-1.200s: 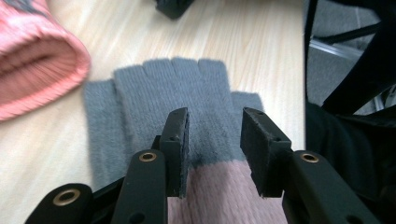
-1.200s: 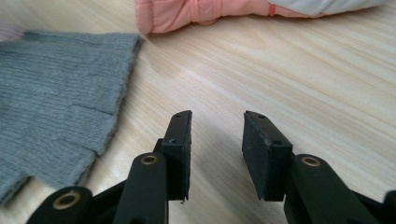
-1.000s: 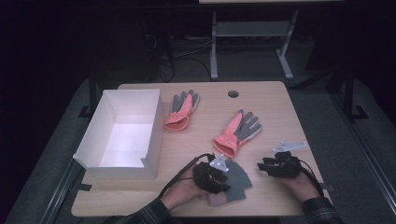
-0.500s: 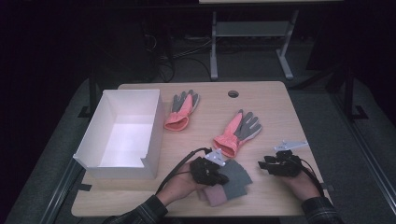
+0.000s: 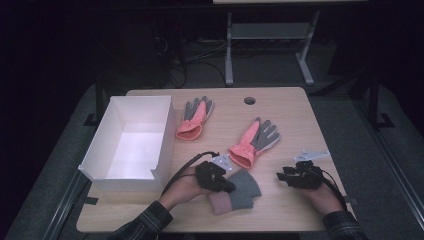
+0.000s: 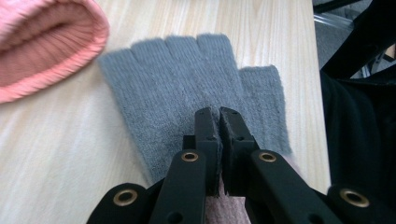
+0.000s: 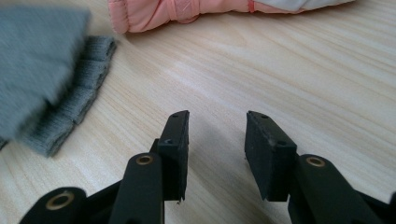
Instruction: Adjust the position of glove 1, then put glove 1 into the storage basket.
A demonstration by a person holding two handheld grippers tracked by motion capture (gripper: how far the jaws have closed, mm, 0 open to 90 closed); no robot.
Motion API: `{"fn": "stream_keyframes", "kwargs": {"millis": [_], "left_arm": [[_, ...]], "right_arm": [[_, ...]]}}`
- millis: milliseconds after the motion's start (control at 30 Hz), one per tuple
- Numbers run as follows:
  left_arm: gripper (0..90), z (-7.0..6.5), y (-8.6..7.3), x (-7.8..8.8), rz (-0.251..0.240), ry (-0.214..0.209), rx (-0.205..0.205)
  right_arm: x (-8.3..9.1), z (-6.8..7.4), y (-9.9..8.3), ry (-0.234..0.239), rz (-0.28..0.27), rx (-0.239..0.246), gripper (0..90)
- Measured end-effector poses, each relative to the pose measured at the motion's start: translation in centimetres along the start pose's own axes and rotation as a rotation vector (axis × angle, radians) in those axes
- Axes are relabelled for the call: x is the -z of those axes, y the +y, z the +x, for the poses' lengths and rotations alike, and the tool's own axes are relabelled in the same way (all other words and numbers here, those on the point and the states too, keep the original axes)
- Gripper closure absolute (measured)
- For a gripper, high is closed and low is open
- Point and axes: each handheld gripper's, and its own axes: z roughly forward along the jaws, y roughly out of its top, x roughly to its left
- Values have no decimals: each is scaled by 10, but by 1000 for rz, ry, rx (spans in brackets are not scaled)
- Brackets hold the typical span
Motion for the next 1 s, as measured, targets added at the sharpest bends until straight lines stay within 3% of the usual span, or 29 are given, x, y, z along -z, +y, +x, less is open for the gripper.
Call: {"fn": "stream_keyframes", "kwargs": {"millis": [133, 200, 300, 400, 733, 800, 1000], "left_arm": [[824, 0, -3, -8, 11, -3, 5], [711, -1, -3, -3, -11, 20, 26], [423, -4, -6, 4, -29, 93, 56], [299, 1, -12, 1, -24, 118, 95], [242, 11, -20, -15, -18, 50, 158], [243, 10, -21, -16, -22, 47, 151], [421, 6, -18, -18, -13, 46, 123]], "right_arm": [[0, -1, 0, 2, -1, 2, 595], [0, -1, 0, 2, -1, 2, 590], [0, -1, 0, 2, 0, -6, 579], [0, -1, 0, 4, 0, -8, 576], [0, -1, 0, 0, -1, -1, 574], [0, -1, 0, 0, 0, -2, 575], [-1, -1, 0, -2, -3, 0, 577]]}}
